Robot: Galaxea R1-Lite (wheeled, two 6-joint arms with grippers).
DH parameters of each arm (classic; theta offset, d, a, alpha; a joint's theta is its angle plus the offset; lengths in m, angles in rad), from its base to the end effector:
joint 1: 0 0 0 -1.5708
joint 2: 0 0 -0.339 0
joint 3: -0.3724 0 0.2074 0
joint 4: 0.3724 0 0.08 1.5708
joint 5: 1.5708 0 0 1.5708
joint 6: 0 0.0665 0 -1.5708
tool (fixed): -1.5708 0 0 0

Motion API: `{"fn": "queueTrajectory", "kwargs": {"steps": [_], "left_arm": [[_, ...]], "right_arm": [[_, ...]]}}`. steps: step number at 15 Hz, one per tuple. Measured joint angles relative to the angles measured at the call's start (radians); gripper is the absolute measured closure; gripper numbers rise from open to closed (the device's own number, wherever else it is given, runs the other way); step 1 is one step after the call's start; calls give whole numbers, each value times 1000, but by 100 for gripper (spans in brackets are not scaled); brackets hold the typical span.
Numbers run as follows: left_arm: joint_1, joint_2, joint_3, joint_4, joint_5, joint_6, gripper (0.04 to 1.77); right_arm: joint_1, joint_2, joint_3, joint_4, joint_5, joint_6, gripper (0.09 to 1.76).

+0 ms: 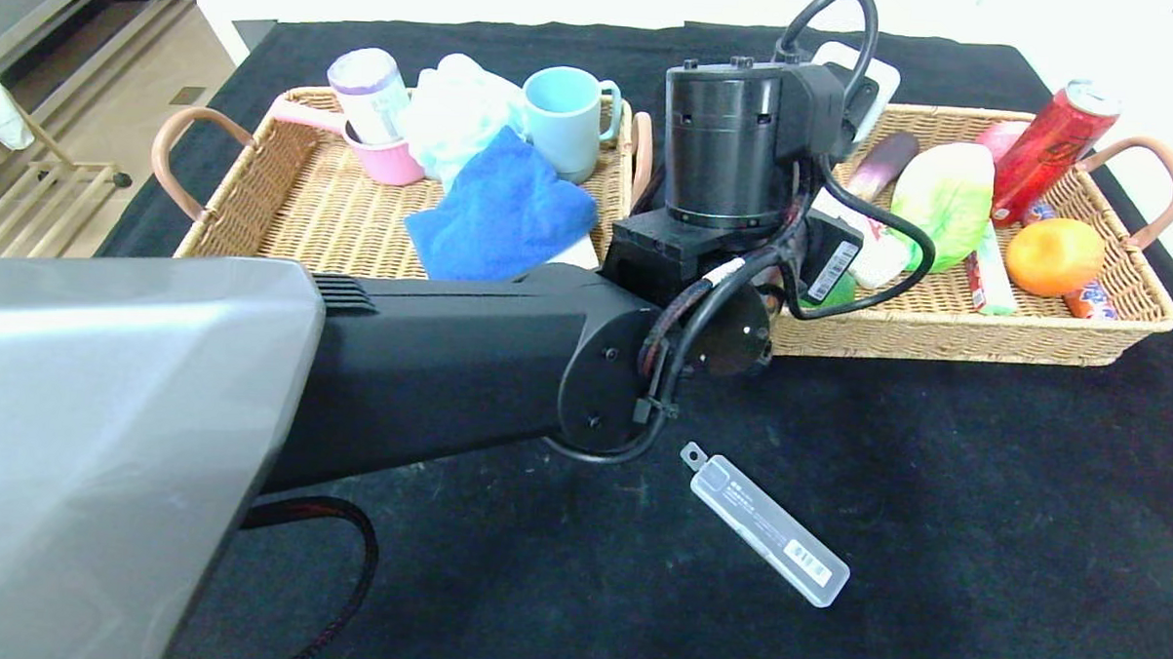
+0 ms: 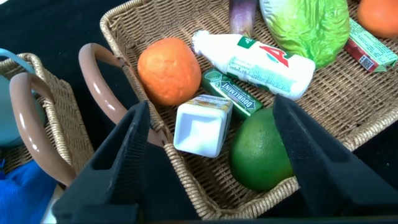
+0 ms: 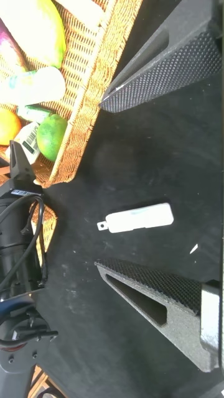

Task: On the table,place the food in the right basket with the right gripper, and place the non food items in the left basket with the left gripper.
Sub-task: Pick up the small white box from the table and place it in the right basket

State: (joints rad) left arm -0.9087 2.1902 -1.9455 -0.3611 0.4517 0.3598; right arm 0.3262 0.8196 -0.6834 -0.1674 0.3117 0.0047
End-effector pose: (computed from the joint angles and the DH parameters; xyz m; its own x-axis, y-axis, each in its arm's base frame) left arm 0.3557 -0.4092 0.3187 0.8936 -0.4365 0.1045 0.3896 0.8700 0.3023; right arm 0.1010 0.0557 0.3008 0.8029 0.5954 0.0297 -0.5955 0.8033 -0.0049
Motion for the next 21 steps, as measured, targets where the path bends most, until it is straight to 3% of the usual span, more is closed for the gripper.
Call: {"fn": "queueTrajectory", "kwargs": {"steps": [5, 8, 13, 15, 21], "left_arm": [[-26, -30, 26, 19, 116, -26, 23], [-48, -66, 81, 55, 143, -99, 19], [-79, -134, 91, 344, 153, -364, 15], [-85, -154, 81, 488, 160, -528, 13], [-102, -169, -11, 869, 126, -853, 11]], "right_arm": [[0, -2, -3, 0, -2, 0, 14], [-1, 4, -3, 0, -5, 0, 14], [-1, 30, -2, 0, -8, 0, 14], [-11, 46, -2, 0, -9, 0, 14], [-25, 81, 3, -1, -9, -1, 14]]}}
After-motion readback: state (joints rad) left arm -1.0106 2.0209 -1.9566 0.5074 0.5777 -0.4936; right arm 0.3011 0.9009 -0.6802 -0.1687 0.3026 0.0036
